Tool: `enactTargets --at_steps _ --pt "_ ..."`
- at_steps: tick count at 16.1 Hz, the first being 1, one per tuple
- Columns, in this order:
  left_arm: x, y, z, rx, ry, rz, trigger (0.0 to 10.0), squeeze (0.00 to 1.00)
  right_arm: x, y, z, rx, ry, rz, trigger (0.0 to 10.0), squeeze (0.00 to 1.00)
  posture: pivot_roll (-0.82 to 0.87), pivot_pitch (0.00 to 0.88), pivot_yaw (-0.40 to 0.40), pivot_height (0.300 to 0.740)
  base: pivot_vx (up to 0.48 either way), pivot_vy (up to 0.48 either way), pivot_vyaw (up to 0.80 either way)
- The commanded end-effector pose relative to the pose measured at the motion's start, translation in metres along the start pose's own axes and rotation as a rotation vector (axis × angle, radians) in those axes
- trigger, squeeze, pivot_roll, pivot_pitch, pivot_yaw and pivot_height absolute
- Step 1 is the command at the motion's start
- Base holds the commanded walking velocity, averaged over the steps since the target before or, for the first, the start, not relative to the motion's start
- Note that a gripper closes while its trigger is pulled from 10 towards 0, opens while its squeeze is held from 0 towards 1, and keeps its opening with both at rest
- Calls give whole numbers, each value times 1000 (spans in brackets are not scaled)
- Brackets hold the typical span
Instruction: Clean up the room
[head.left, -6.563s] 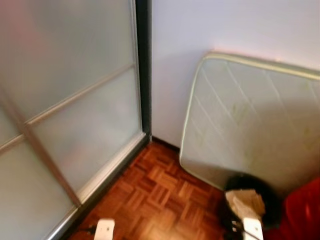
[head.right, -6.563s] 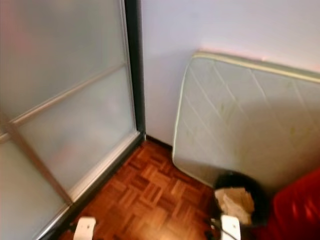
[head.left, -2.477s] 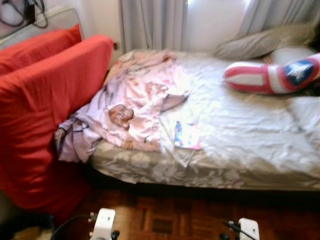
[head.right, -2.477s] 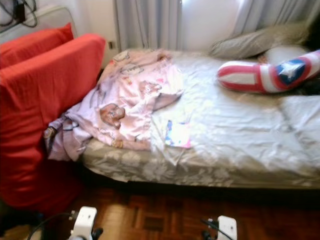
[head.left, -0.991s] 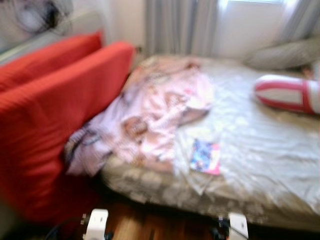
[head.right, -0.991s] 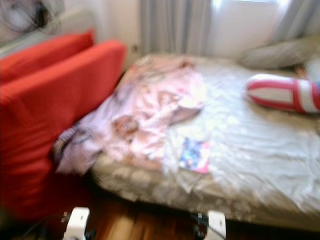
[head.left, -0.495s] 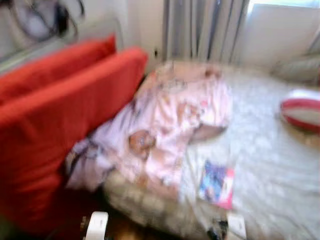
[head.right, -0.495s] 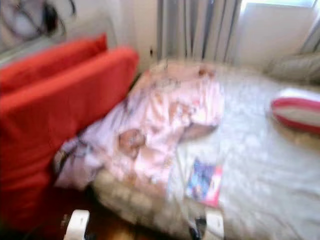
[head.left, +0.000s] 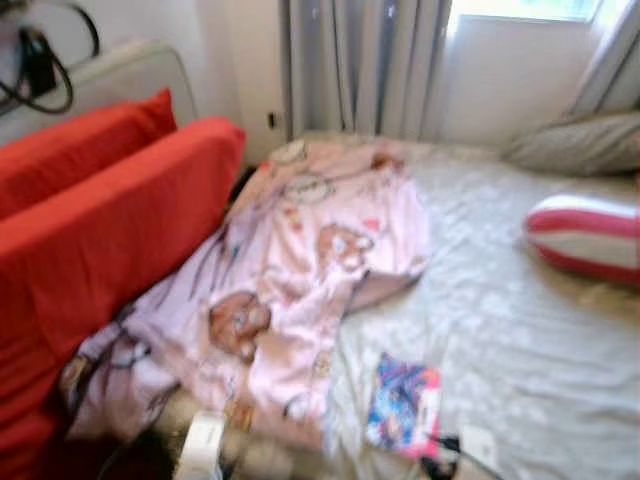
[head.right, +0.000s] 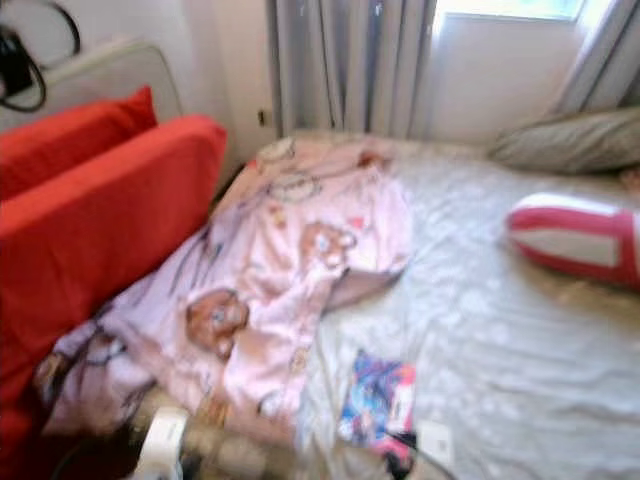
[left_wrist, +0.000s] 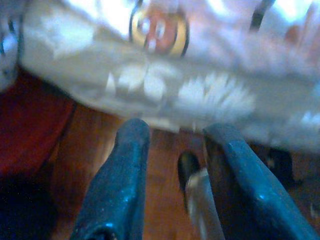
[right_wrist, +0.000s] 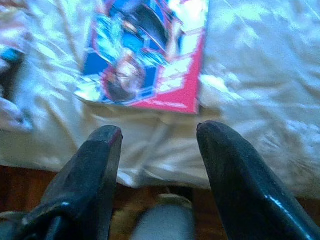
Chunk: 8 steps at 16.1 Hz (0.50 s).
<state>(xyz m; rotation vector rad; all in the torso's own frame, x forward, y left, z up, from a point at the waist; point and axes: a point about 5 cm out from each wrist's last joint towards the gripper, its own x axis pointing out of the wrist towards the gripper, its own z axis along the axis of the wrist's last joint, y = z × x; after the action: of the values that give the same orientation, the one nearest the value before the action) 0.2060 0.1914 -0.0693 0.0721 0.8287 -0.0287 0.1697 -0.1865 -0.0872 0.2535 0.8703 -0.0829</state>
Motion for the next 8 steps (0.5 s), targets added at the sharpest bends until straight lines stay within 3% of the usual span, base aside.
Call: enactTargets --at_steps 1,6,7,8 --pt "-1 1 0 -21 -22 1 10000 0 -1 -3 2 20 -24 -13 10000 0 31 4 -6 740 0 0 0" --pt "2 3 53 -73 -297 13 10000 0 5 2 49 -12 -231 22 10000 0 19 27 1 740 0 0 0" --pt "0 4 74 -97 -419 -12 10000 0 4 6 84 -21 -397 39 10000 0 14 31 4 740 0 0 0" --pt "-1 4 80 -98 -455 -23 10000 0 3 8 96 -22 -457 46 10000 0 9 33 5 740 0 0 0"
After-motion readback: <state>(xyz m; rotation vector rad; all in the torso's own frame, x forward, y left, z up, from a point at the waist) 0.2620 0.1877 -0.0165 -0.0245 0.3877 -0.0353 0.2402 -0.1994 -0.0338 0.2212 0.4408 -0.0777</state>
